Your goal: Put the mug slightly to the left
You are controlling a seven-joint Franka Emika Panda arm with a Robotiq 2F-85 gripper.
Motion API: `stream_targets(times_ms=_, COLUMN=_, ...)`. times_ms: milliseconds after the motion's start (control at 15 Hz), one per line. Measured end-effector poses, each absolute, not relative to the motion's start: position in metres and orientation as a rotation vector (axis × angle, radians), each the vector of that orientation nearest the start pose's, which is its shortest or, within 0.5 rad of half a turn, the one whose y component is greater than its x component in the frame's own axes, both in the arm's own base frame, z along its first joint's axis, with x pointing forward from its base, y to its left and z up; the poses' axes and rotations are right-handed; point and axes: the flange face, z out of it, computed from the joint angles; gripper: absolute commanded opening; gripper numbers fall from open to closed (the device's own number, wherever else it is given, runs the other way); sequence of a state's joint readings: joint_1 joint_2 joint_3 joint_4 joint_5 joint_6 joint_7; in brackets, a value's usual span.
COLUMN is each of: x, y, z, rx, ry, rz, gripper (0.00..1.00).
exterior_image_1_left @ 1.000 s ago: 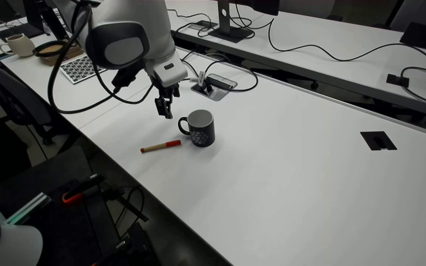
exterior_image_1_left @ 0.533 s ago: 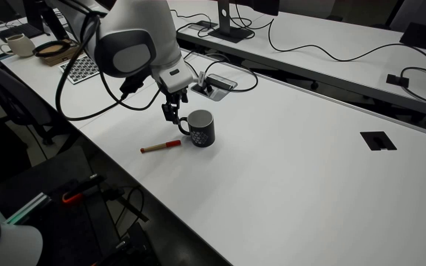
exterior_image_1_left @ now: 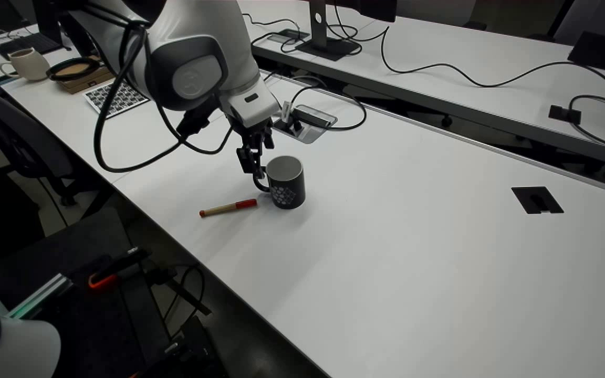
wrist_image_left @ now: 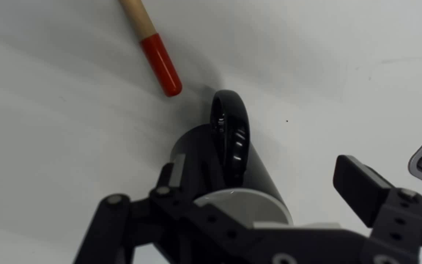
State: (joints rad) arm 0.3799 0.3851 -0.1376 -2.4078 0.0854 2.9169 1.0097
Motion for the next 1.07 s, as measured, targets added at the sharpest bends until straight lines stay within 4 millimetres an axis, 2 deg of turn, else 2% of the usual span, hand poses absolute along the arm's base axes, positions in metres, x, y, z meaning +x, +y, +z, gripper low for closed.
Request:
stream_targets(times_ms=400, x=0.491, y=0.116, z=0.159, rx=-2.820, ry=1.284, rz=-0.169, gripper=1.00)
stream_targets(times_ms=533, x=0.491, y=0.114, z=0.157, rx=-2.818, ry=1.302, rz=-0.170, gripper=0.97)
stream_targets(times_ms=600, x=0.491, y=0.112, z=0.156, rx=-2.817, ry=1.309, rz=-0.172, gripper=0.90)
stream_targets(times_ms=667, x=0.492, y=0.111, z=0.156, rx=-2.816, ry=1.315, rz=-0.174, gripper=0.72)
stream_targets(times_ms=733, x=0.493, y=0.110, z=0.156, rx=-2.815, ry=1.322, rz=-0.177, gripper=0.69)
stream_targets(times_ms=1067, x=0.493, y=0.107, z=0.157, rx=-2.816, ry=1.338, rz=-0.188, gripper=0.31)
